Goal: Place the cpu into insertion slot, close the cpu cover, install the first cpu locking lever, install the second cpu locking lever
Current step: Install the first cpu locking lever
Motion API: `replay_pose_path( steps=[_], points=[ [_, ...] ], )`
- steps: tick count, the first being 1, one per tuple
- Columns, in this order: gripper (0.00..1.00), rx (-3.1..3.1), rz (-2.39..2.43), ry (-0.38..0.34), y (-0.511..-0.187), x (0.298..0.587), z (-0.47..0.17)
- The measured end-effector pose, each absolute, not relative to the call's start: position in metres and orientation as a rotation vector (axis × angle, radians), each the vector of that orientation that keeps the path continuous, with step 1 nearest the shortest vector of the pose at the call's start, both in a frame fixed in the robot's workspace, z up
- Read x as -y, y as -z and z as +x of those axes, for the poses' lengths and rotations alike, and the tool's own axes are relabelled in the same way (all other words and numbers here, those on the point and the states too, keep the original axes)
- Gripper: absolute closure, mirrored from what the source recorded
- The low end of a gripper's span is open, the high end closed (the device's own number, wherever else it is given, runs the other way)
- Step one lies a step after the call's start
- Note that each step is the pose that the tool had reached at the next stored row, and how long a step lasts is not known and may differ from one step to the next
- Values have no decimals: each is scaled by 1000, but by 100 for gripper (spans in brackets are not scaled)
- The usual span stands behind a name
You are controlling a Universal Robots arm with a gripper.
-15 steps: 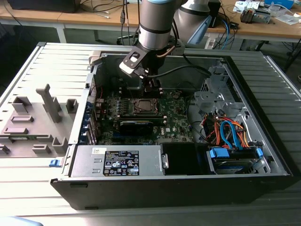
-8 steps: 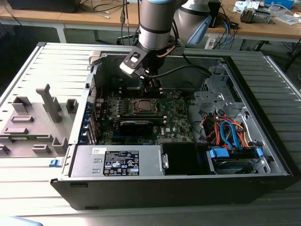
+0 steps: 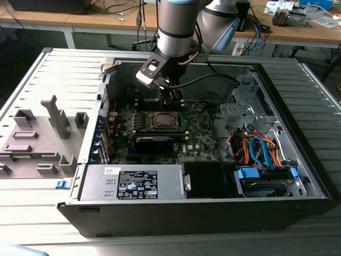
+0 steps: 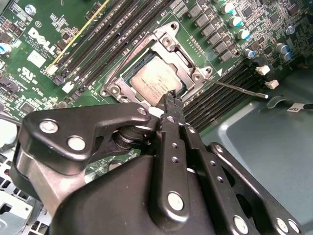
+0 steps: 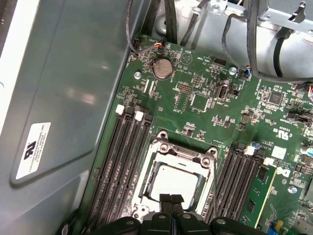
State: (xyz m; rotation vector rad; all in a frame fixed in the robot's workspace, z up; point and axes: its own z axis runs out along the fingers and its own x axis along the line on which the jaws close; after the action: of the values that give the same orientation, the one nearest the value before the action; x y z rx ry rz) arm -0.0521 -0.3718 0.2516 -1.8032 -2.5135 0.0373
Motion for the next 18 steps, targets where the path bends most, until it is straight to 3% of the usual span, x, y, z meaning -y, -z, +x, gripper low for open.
replay_pose_path(
  steps=[18],
  points=[
    [89, 2535, -1769, -33, -252, 374, -52]
  ],
)
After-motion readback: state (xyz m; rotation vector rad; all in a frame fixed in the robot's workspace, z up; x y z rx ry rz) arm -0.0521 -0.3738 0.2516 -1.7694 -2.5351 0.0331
